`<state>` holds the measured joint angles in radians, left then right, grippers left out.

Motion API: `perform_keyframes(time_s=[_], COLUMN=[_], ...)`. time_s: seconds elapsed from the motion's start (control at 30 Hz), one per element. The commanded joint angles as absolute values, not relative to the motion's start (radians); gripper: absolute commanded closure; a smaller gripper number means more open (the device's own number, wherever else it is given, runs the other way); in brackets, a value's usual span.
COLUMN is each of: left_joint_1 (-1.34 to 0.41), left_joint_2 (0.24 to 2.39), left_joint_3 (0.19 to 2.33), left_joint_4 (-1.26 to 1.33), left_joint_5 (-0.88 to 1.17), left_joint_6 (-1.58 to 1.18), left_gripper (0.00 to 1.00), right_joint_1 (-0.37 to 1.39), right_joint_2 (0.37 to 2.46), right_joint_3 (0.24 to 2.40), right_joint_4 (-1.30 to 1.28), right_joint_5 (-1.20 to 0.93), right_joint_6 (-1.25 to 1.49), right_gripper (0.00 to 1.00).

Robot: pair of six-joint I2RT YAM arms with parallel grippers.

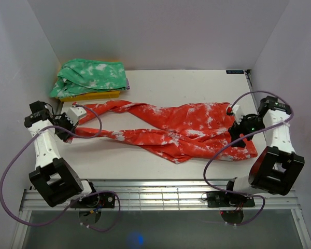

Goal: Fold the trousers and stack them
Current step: Flatten the trousers out

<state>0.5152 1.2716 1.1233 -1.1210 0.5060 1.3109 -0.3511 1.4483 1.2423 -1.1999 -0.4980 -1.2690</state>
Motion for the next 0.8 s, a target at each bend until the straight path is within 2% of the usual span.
perform_keyframes(time_s=[0.0,0.3,0.43,0.53,0.63,0.67,0.7,0.73,0.77], left_joint_1=[0.518,0.518,0.518,0.518,0.518,0.52,0.519,0.517,0.514], left_joint_2=[1.357,1.578,1.618,1.644,1.699,1.716,1.753,1.776,1.801], left_joint_3=[1.204,1.399,1.443,1.483,1.566,1.598,1.633,1.717,1.774], left_joint_4=[-1.152,-1.154,-1.154,-1.151,-1.138,-1.138,-1.129,-1.121,-1.111], left_joint_5=[0.578,0.583,0.609,0.606,0.606,0.617,0.644,0.658,0.664], left_joint_6=[1.145,0.963,0.942,0.939,0.905,0.894,0.865,0.844,0.815], left_gripper=[1.0,1.0,1.0,1.0,1.0,1.0,1.0,1.0,1.0], right_joint_1=[-0.278,-0.181,-0.12,-0.101,-0.097,-0.097,-0.098,-0.098,-0.103], right_joint_2=[1.388,1.358,1.356,1.37,1.396,1.404,1.426,1.442,1.454], right_joint_3=[1.099,0.988,0.901,0.867,0.88,0.909,0.935,0.966,1.044], right_joint_4=[-1.309,-1.304,-1.133,-1.056,-1.009,-0.993,-0.994,-0.993,-0.992], right_joint_5=[-0.474,-0.387,-0.333,-0.308,-0.325,-0.337,-0.345,-0.351,-0.382], right_joint_6=[-1.46,-1.517,-1.431,-1.402,-1.368,-1.356,-1.342,-1.3,-1.275], right_gripper=[0.14,0.11,0.11,0.16,0.4,0.58,0.7,0.92,0.92])
